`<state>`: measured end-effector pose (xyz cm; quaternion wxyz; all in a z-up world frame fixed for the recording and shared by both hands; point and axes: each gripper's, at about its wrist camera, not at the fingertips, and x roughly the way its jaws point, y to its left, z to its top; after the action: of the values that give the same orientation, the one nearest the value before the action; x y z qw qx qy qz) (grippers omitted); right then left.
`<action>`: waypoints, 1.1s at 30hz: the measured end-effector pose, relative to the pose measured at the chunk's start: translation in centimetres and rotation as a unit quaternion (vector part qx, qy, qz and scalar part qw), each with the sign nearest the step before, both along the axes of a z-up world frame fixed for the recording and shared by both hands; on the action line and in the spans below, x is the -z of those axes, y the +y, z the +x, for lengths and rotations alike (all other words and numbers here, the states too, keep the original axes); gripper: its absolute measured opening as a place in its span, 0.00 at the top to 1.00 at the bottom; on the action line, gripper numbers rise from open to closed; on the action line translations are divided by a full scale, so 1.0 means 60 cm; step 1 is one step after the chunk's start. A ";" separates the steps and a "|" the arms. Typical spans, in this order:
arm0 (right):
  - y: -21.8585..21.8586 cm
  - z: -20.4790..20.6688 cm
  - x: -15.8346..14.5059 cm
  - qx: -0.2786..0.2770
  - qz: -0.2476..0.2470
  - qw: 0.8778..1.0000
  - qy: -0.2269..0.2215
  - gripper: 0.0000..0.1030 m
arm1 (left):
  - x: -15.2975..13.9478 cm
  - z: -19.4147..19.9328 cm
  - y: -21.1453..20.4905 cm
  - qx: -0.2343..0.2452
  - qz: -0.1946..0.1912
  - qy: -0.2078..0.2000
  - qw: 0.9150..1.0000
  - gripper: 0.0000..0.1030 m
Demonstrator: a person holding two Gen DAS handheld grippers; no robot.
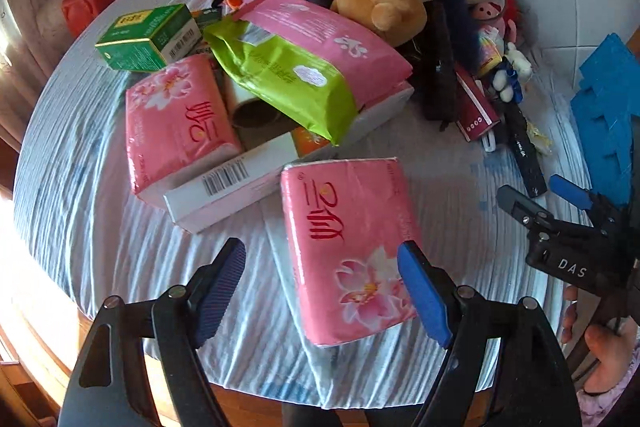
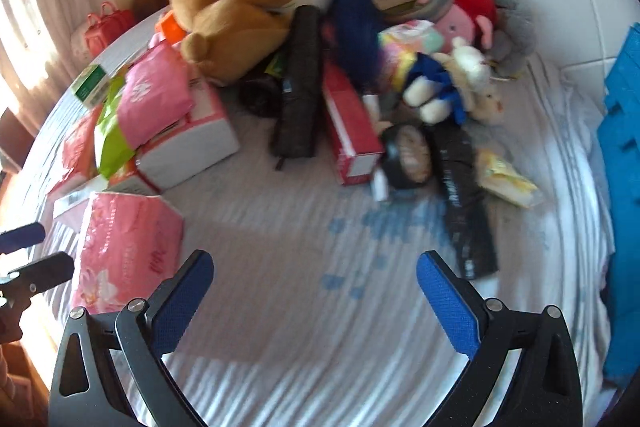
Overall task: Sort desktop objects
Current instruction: 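Grasp the pink tissue pack with the left tool while the right tool grasps the black umbrella, then carry the tissue pack and umbrella into the blue crate with both tools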
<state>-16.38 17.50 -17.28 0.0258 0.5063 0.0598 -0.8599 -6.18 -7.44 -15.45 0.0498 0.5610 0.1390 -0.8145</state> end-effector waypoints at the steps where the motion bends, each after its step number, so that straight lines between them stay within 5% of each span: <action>1: 0.023 0.000 -0.004 0.014 0.006 1.000 -0.002 0.00 | 0.011 -0.006 0.009 -0.003 0.005 -0.008 1.000 0.24; 8: 0.170 -0.013 -0.003 0.057 0.032 0.997 -0.037 0.00 | 0.063 -0.050 0.052 -0.035 -0.040 -0.057 0.997 0.13; 12: 0.204 -0.048 0.016 0.045 0.005 0.997 -0.056 0.00 | 0.093 -0.073 0.071 -0.049 -0.084 -0.096 0.991 0.12; 15: 0.210 -0.081 0.025 0.033 0.014 0.997 -0.063 0.00 | 0.090 -0.077 0.077 -0.053 -0.078 -0.089 0.992 0.13; 16: 0.208 -0.092 0.029 0.031 0.019 0.997 -0.068 0.02 | 0.086 -0.078 0.080 -0.054 -0.070 -0.085 0.992 0.13; 19: 0.205 -0.123 0.038 0.020 0.013 0.997 -0.079 0.45 | 0.063 -0.083 0.100 -0.046 -0.068 -0.057 0.995 0.13; 24: 0.200 -0.156 0.057 0.007 0.008 0.995 -0.097 0.46 | 0.029 -0.101 0.133 -0.025 -0.065 -0.020 0.997 0.13; 27: 0.199 -0.170 0.075 0.004 0.007 0.995 -0.102 0.63 | 0.013 -0.109 0.151 -0.010 -0.071 -0.002 0.997 0.13; 33: 0.196 -0.128 0.015 0.001 -0.010 0.997 -0.081 0.67 | -0.030 -0.095 0.172 0.025 -0.081 0.038 0.996 0.13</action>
<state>-24.08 29.27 -18.21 0.0347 0.5743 0.0487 -0.8165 -11.86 2.90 -13.62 0.0693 0.5268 0.0600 -0.8450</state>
